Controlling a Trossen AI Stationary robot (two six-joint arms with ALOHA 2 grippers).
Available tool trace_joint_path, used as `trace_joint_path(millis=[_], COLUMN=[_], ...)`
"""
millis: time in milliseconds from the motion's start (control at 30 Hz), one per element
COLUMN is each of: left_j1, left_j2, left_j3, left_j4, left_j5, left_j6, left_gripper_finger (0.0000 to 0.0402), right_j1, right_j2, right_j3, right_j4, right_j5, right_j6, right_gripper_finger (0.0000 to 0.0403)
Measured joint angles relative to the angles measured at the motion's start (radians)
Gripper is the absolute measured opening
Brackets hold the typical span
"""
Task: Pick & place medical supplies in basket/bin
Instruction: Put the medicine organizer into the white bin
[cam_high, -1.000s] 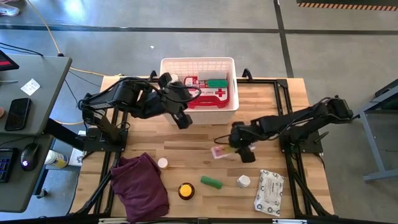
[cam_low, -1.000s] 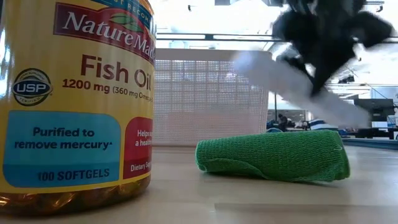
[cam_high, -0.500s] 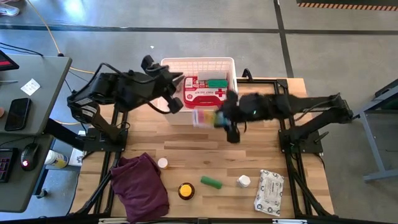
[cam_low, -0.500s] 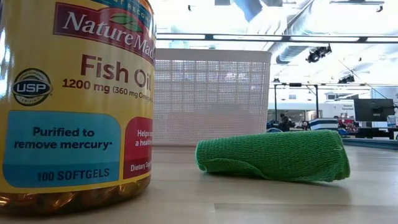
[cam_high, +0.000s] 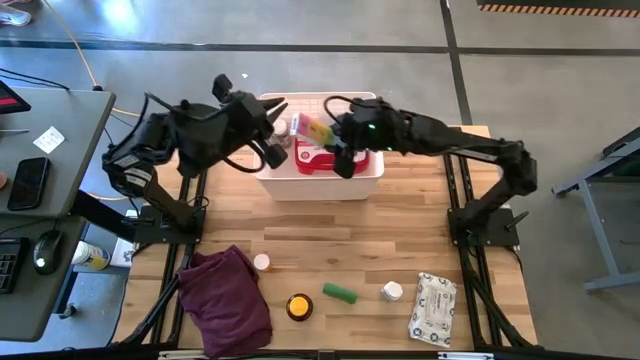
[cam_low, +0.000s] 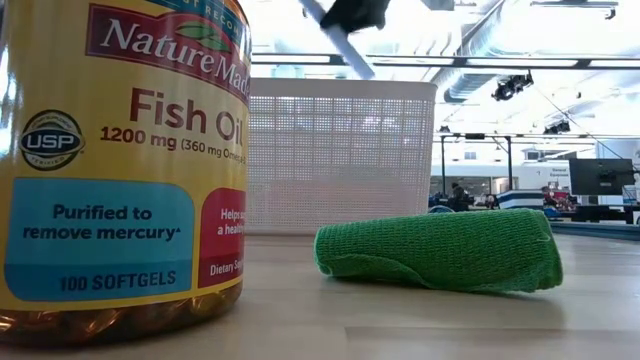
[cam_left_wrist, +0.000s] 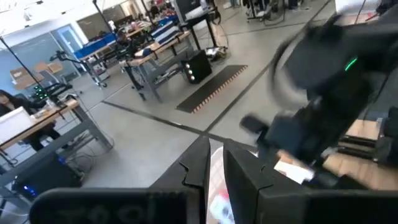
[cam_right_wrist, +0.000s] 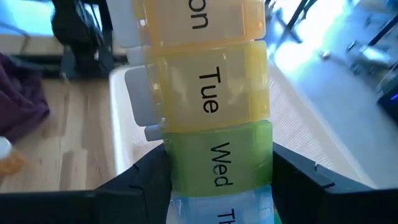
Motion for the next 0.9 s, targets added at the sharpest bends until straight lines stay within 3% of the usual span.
trace_joint_path(millis=[200,567,900], left_j1=[0.07,0.261,0.541], left_j2=[-0.031,-0.076,-0.077], left_j3=[0.001,0.001,-0.03], left_j4=[-0.014,-0.115,-0.14], left_j5=[0.074,0.298,0.703], left_j6=[-0.003,-0.003,0.018], left_gripper_finger=[0.0081,0.0081,0.0081], right_j1=[-0.066,-0.182,-0.216], right_j2=[0.106,0.241,0.248], right_j3=[0.001,0.0,0.0], right_j4=[-0.036,-0.179,-0.218], right_j5=[-0.092,-0.231,-0.267], right_j6=[0.001,-0.007,-0.098], right_gripper_finger=[0.0208,0.0208,0.0209])
